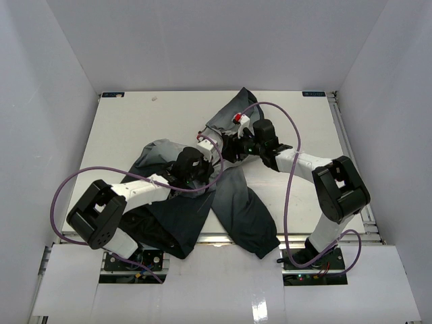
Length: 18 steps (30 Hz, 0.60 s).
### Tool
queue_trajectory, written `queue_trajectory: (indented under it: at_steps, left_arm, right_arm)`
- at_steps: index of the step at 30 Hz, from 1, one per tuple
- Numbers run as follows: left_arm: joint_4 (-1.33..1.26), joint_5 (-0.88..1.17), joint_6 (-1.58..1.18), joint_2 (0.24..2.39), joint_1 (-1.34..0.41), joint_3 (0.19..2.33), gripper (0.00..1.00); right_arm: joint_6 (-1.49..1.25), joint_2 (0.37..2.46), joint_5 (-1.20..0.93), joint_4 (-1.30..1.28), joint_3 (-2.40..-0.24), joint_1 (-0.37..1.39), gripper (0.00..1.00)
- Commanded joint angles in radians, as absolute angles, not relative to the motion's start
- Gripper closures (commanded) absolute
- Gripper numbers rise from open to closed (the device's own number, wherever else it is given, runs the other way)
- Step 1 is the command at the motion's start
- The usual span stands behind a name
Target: Zip up the jacket
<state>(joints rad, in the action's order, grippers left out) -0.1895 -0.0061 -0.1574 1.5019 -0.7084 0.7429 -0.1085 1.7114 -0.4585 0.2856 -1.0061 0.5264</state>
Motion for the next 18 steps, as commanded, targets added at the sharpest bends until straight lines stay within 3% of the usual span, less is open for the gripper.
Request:
queue_trajectory:
  at_steps: [1,11,18]
  left_arm:
    - [-0.186,-0.025,-0.158,1.503,-0.717,0.724,1.0]
    - [-0.195,-0.025,-0.152,1.511,-0.718,0.728,1.0]
    - [-0.195,-0.025,-0.151,1.523,-0.718,0.733,1.0]
  right_arm:
    - [-0.152,1.761,-0.517,0.351,-1.025,0.511,0.49]
    - [-0.183,1.819,-0.542,0.385,-1.04,0.495,0.53]
    - [-0.198,1.834,-0.575,0.427,-1.039,0.491,0.7]
